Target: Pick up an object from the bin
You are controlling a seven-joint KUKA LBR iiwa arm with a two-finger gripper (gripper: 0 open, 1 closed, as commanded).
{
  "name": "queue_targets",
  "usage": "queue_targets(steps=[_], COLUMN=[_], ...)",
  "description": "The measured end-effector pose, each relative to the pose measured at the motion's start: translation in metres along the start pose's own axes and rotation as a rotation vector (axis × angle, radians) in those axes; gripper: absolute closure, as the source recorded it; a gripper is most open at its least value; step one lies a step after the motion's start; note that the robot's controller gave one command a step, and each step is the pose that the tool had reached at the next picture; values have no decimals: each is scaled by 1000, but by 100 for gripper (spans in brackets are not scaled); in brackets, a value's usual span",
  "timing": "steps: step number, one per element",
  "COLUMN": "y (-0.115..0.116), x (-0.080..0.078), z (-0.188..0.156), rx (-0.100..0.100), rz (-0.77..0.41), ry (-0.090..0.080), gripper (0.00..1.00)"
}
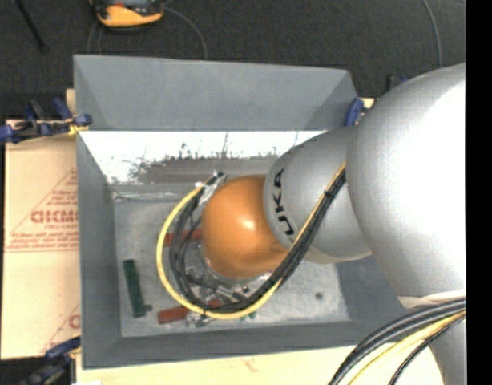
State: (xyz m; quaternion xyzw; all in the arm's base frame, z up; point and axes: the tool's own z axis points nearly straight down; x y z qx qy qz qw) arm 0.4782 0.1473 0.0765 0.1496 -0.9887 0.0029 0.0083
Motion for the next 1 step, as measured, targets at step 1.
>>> queue_targets(steps=[1], y=[-7], x=[1], z=[-167], rx=[-2], rz=[-84], ry=[-25], gripper=[100])
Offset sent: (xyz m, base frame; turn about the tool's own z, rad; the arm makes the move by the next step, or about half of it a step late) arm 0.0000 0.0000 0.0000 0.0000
